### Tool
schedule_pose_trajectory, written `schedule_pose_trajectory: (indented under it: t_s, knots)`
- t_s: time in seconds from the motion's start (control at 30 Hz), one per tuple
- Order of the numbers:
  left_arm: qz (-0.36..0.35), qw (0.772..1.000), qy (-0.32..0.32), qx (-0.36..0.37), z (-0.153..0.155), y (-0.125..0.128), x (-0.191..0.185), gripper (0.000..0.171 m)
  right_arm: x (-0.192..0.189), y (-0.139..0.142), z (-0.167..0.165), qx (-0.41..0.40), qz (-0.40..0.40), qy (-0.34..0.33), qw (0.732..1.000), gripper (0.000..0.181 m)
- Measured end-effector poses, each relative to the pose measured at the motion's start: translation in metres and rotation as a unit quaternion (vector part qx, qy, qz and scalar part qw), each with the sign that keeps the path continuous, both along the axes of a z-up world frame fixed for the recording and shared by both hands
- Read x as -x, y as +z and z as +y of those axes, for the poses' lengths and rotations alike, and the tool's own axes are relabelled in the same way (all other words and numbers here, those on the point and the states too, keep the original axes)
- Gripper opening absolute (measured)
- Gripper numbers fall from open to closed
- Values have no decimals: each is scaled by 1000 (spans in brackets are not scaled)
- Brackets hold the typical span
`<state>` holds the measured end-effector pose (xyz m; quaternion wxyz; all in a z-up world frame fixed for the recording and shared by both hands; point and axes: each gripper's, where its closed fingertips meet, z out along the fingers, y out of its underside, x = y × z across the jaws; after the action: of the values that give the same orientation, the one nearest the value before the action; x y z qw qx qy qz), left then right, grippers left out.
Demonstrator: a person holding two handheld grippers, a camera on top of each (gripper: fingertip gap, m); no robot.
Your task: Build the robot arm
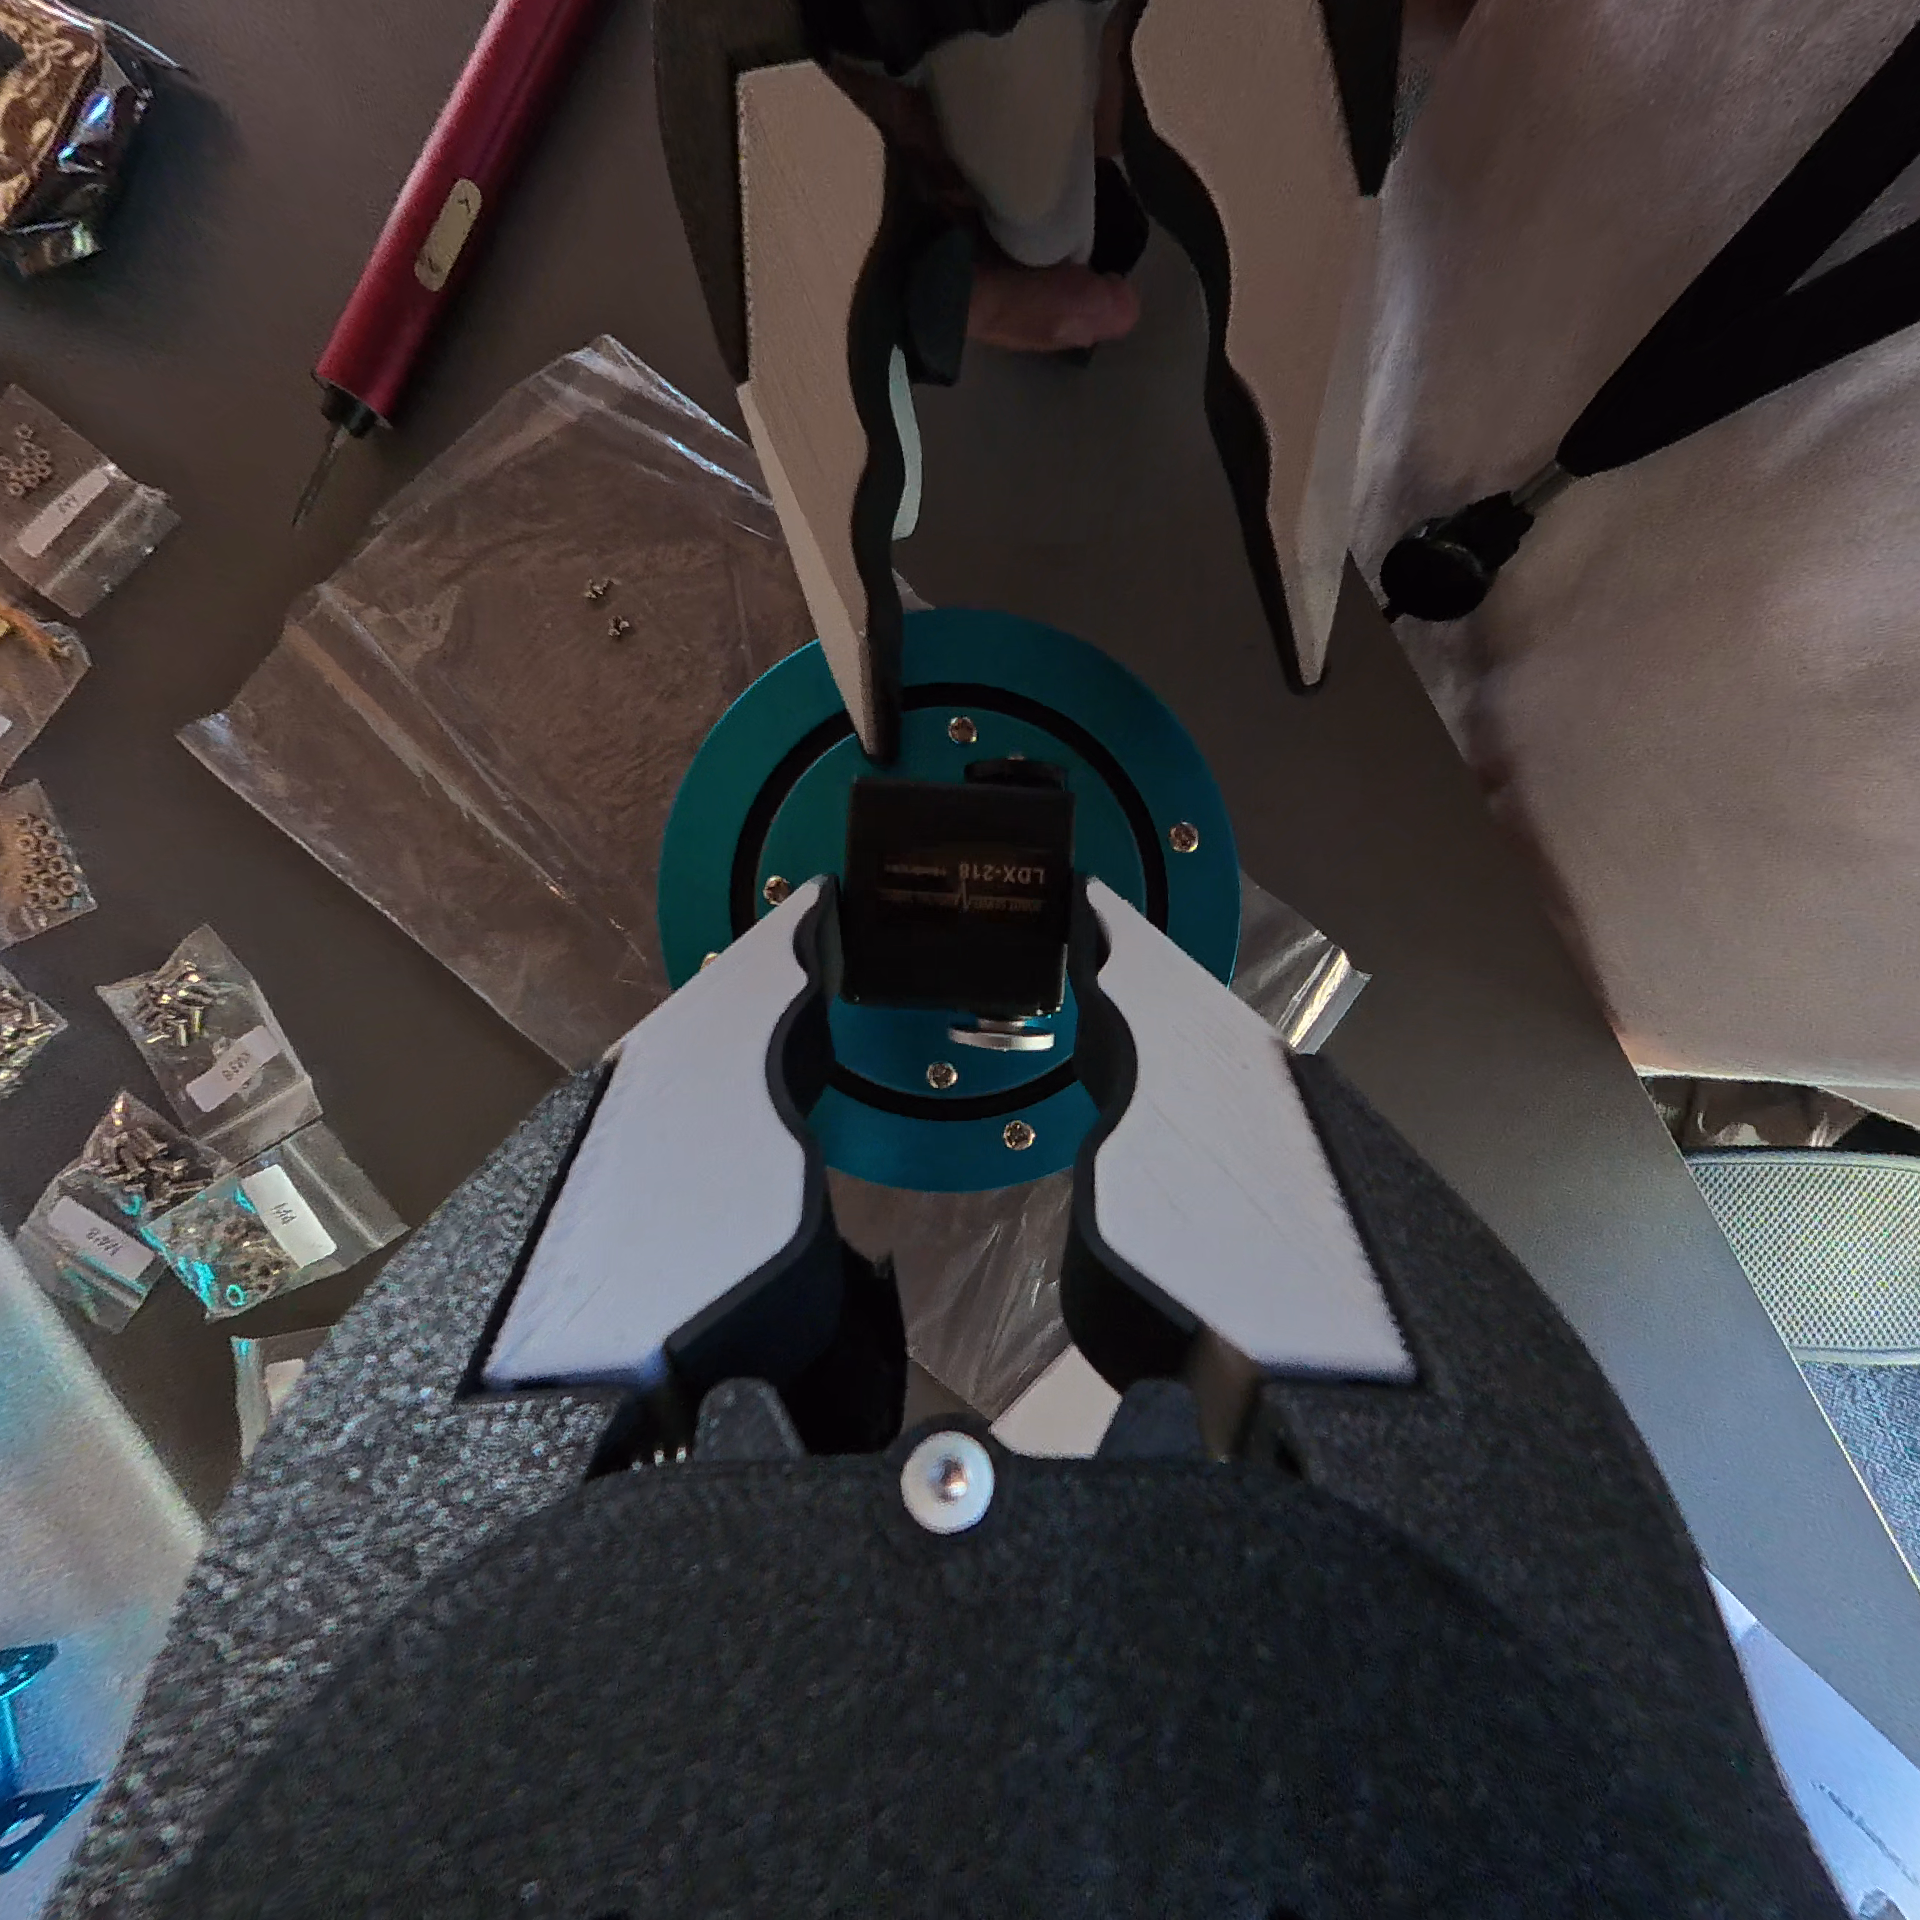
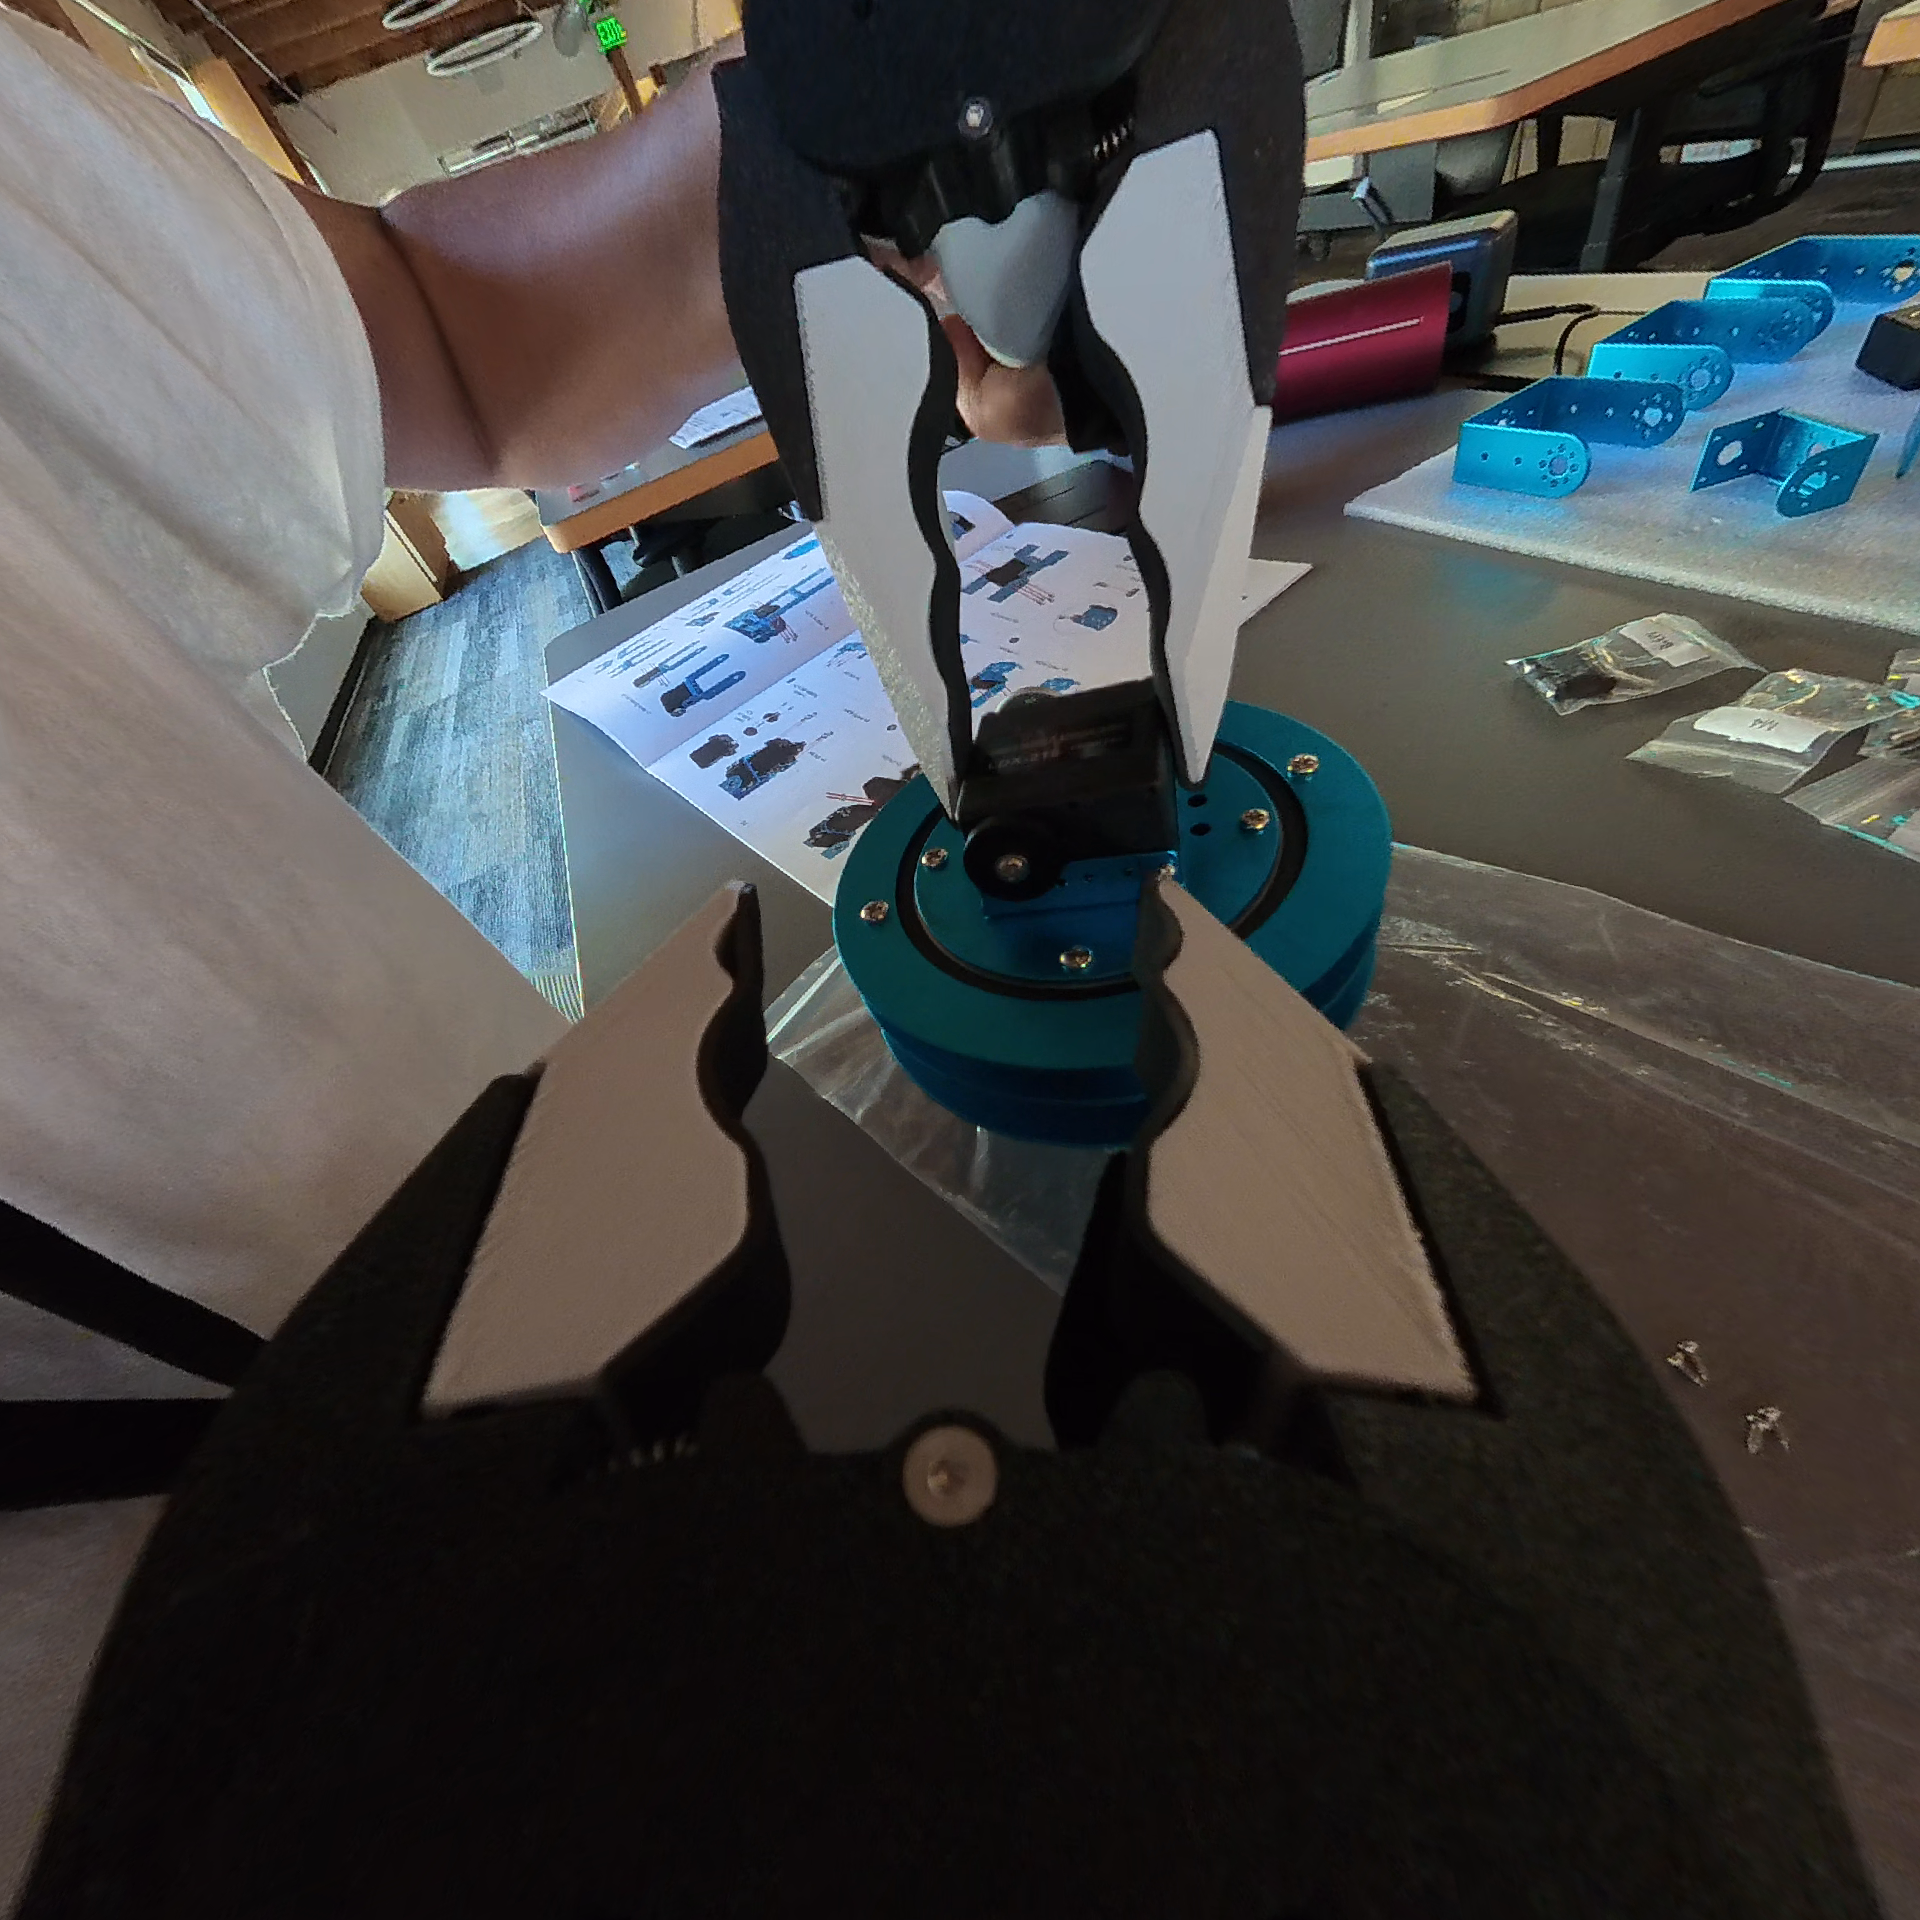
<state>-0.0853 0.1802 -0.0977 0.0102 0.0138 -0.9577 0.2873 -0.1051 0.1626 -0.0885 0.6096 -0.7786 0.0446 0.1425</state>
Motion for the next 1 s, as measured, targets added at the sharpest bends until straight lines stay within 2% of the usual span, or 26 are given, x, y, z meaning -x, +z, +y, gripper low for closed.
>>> schedule_pose_trajectory:
  t_s: [0.47,1.0]
  knots:
    - [-4,1000,8,-15,4,7,-6,43,-2,-3,1,6,-2,-3,1000,71]
    - [32,999,1,-27,1,5,-1,43,0,-3,1,5,-3,0,1000,71]
